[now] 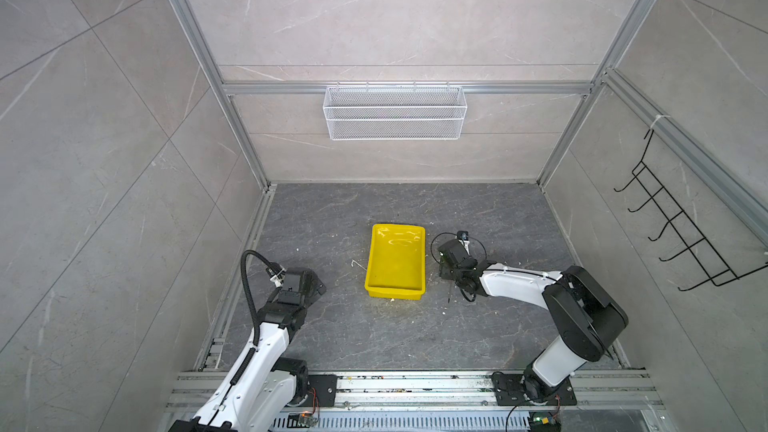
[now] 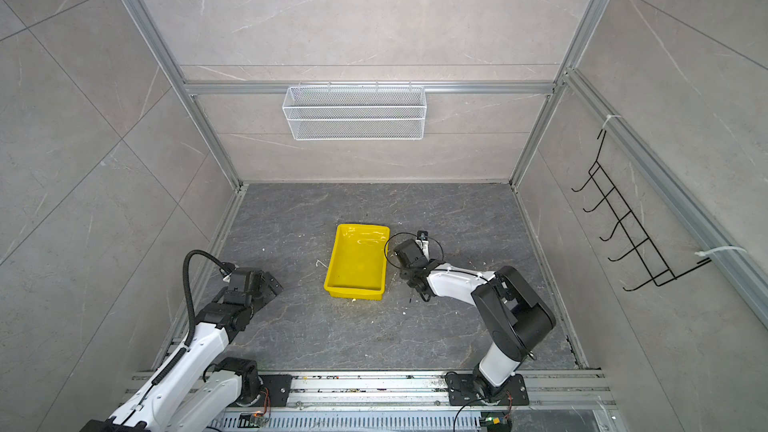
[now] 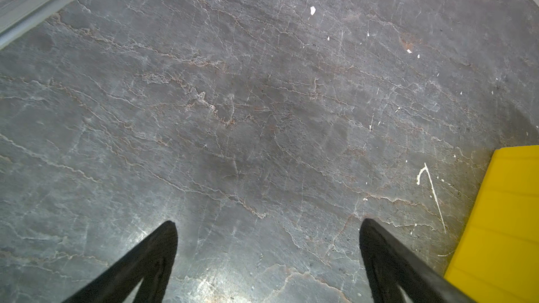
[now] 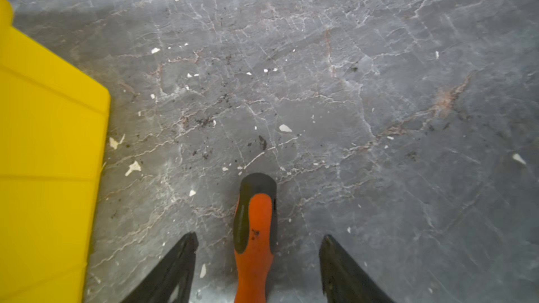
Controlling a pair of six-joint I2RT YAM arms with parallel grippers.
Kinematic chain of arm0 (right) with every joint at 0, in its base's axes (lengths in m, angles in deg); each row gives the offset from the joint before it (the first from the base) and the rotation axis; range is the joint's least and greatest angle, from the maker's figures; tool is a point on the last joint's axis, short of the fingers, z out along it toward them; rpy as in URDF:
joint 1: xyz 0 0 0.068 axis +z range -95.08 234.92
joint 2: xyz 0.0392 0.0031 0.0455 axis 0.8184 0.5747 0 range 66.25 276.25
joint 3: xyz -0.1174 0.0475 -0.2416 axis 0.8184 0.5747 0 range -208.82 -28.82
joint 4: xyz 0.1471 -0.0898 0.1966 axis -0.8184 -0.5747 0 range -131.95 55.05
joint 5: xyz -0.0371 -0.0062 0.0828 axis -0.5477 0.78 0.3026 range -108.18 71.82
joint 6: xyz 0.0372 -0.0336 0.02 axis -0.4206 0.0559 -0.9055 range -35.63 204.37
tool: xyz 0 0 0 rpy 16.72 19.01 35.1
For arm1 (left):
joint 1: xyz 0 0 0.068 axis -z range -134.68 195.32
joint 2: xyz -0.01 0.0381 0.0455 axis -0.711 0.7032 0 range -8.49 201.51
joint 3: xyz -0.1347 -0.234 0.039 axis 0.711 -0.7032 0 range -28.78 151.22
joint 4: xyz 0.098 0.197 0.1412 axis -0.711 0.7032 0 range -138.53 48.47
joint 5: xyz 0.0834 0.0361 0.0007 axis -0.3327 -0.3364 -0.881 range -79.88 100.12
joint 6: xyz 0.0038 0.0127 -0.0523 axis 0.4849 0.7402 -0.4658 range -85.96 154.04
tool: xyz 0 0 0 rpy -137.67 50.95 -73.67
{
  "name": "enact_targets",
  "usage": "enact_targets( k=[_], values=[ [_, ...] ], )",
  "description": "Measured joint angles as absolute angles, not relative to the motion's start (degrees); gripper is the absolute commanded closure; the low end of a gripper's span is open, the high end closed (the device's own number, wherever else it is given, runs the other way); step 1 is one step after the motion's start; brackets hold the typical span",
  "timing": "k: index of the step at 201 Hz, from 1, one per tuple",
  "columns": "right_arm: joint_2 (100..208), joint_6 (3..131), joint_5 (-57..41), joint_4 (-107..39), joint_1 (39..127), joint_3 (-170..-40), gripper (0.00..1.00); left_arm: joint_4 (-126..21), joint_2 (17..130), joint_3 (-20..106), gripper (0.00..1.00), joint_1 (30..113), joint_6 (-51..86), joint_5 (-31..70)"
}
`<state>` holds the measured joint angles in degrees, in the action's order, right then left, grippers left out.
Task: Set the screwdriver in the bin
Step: 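Close the right gripper on the orange screwdriver handle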
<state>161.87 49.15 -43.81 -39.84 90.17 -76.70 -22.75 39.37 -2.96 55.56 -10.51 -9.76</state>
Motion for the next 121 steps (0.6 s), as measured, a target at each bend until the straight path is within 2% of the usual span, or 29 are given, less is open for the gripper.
enact_targets(
  k=[61, 80, 121],
  values=[
    [163.0, 46.4, -45.5, -43.6, 90.2, -78.1, 0.37, -24.5, 42.2, -2.9, 0.01, 55.6, -10.5, -9.7],
    [164.3, 46.4, -45.6, -44.3, 90.2, -79.1, 0.38, -24.6, 44.5, -2.6, 0.04, 55.6, -10.5, -9.5],
    [169.1, 46.5, -47.3, -46.4, 90.2, -82.8, 0.46, -24.9, 46.3, -2.2, 0.08, 55.6, -10.5, -8.4]
  ],
)
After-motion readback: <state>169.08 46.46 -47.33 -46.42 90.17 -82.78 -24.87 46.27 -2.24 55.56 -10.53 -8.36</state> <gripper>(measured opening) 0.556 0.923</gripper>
